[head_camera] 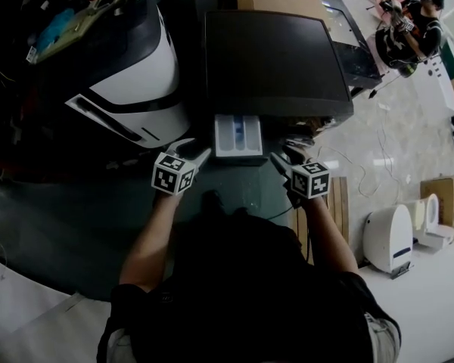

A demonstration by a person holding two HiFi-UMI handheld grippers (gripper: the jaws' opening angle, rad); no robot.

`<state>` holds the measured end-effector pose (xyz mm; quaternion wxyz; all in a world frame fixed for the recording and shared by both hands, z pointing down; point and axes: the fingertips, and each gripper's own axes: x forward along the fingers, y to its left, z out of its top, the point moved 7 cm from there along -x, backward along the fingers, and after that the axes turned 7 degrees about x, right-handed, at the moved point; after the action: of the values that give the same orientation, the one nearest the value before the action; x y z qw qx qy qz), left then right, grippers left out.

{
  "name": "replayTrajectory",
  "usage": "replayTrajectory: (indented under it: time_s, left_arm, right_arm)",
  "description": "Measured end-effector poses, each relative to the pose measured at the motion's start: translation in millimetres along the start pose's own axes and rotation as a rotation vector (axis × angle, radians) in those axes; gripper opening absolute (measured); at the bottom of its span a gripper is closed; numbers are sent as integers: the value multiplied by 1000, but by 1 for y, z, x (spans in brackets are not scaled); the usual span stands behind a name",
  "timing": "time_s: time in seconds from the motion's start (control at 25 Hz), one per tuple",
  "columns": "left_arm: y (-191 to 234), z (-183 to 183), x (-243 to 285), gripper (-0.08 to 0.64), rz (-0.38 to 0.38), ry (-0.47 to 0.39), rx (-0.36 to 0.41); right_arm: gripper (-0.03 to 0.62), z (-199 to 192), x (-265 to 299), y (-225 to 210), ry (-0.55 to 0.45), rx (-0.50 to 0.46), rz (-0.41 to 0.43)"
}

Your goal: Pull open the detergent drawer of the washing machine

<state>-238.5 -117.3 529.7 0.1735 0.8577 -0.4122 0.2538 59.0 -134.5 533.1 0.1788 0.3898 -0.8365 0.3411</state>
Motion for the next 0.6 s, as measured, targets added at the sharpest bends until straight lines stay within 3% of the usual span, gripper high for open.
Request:
replayTrajectory:
  time_s: [0.32, 0.6]
  left_arm:
    - [15, 54, -13, 166, -37, -75, 170]
    - [41, 89, -27, 135, -56, -163, 215]
  right_arm:
    - [203, 27, -4, -2, -42, 9, -23]
    - [174, 72, -4, 9, -150, 51, -60]
